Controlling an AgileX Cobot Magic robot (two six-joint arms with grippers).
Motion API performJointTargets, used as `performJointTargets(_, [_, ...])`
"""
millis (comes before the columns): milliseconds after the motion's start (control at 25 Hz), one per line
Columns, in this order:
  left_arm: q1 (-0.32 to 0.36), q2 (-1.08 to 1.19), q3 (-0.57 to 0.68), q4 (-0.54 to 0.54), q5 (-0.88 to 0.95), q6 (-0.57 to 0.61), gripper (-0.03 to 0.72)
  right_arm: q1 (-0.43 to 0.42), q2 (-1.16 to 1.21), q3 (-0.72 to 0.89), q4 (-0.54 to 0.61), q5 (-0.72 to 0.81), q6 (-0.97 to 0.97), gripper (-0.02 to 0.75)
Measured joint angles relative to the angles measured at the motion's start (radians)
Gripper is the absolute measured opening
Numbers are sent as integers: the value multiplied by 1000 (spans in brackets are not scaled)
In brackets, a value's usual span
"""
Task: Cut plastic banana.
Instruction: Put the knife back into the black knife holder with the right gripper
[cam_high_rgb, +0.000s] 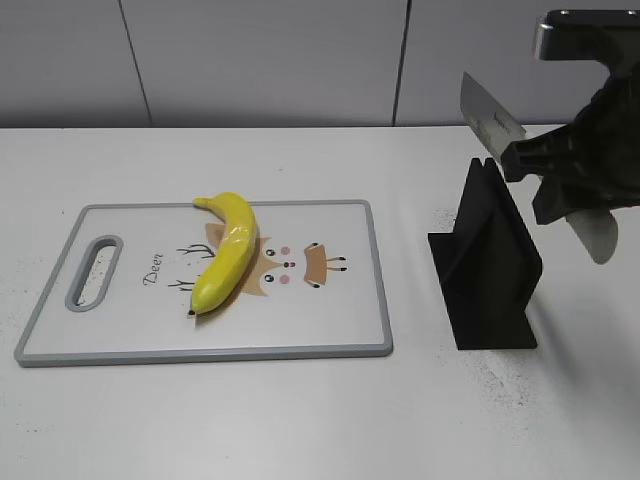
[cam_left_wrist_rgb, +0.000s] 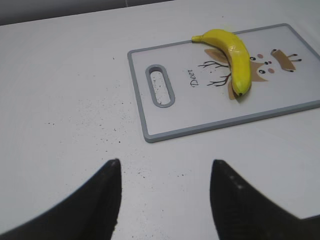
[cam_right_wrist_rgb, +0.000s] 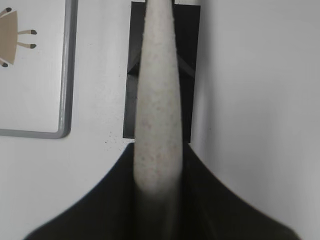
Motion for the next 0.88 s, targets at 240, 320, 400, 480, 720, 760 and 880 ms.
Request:
performJointTargets(240, [0, 0, 0, 0, 0, 0, 533, 0, 20, 62, 1, -26, 6, 161])
performJointTargets(320, [0, 0, 0, 0, 0, 0, 531, 0, 41, 82, 7, -31, 6, 161])
performJointTargets(400, [0, 0, 0, 0, 0, 0, 532, 0, 54, 91, 12, -37, 7, 161])
performJointTargets(480, [0, 0, 0, 0, 0, 0, 526, 0, 56, 90, 18, -43, 7, 161])
performJointTargets(720, [0, 0, 0, -1, 0, 0, 514, 0, 56, 90, 82, -49, 5, 279])
performJointTargets(760, [0, 0, 0, -1, 0, 0, 514, 0, 56, 90, 91, -49, 4, 339])
performJointTargets(880, [0, 0, 0, -1, 0, 0, 514, 0, 54, 90, 94, -45, 0, 518])
